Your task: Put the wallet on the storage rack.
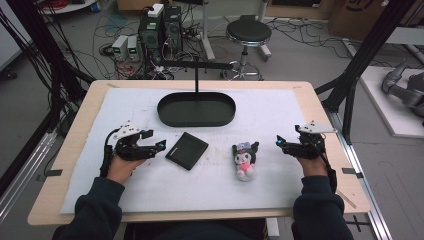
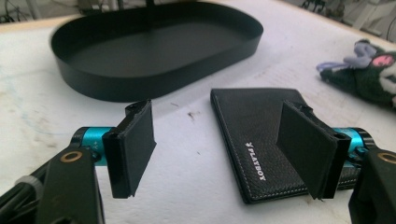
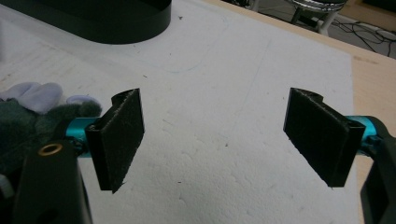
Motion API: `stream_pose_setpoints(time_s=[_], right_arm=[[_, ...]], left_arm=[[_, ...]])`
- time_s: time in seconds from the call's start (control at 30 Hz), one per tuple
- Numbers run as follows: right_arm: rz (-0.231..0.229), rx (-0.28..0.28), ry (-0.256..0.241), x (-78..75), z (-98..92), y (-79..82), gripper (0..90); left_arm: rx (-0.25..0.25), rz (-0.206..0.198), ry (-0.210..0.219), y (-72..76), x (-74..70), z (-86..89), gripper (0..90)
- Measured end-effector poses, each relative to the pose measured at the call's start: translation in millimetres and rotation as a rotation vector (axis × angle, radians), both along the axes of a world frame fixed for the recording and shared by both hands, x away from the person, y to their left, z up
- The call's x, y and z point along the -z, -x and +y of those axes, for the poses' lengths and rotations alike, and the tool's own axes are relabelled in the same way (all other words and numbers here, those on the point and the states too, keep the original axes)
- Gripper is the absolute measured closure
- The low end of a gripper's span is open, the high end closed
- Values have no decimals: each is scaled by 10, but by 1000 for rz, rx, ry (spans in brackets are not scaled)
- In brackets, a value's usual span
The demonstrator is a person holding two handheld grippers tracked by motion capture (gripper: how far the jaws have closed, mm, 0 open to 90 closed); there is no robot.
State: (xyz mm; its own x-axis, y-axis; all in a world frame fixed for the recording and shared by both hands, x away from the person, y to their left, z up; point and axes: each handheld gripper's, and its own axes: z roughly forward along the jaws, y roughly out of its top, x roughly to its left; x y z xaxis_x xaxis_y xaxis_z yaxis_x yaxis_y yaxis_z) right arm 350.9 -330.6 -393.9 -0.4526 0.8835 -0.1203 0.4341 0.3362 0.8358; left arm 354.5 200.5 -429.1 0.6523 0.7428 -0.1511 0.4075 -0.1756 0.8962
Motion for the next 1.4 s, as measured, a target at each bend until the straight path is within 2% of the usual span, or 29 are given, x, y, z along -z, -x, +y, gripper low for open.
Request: stream_pose_setpoints(time_s=[0.1,0.17,0.3,0.37,0.4,0.47,0.6,0.63,0.67,0.77,1.0,1.13,1.27,1.4], right_arm=[[5,-1,0,9,-3,-4,206],[7,1,0,10,-5,-2,206],[3,4,0,3,-3,11,206],[2,-1,-3,-1,7,15,206],[2,-4,-3,-3,13,18,206],[2,-9,-1,-3,27,19,206],[4,-8,4,1,31,16,206],[5,-6,3,3,30,13,206],[7,-4,5,4,27,12,206],[9,-2,2,7,26,8,206],[11,-7,5,6,31,10,207],[9,-6,5,9,26,6,207],[9,-3,9,11,22,4,207],[12,1,4,11,16,7,207]], left_arm=[[24,37,-19,-27,52,-88,312],[32,45,-24,-31,62,-112,336],[86,86,-67,-41,136,-303,359],[103,112,-101,-55,178,-368,369],[96,118,-131,-61,179,-393,385],[87,130,-152,-72,184,-413,390],[87,156,-140,-93,190,-407,400],[102,192,-109,-104,197,-397,439],[99,207,-94,-106,202,-394,494],[74,242,-64,-118,206,-376,527],[67,233,-70,-113,199,-374,566],[49,226,-73,-111,177,-348,655],[47,227,-49,-112,155,-310,732],[54,187,1,-90,92,-273,787]])
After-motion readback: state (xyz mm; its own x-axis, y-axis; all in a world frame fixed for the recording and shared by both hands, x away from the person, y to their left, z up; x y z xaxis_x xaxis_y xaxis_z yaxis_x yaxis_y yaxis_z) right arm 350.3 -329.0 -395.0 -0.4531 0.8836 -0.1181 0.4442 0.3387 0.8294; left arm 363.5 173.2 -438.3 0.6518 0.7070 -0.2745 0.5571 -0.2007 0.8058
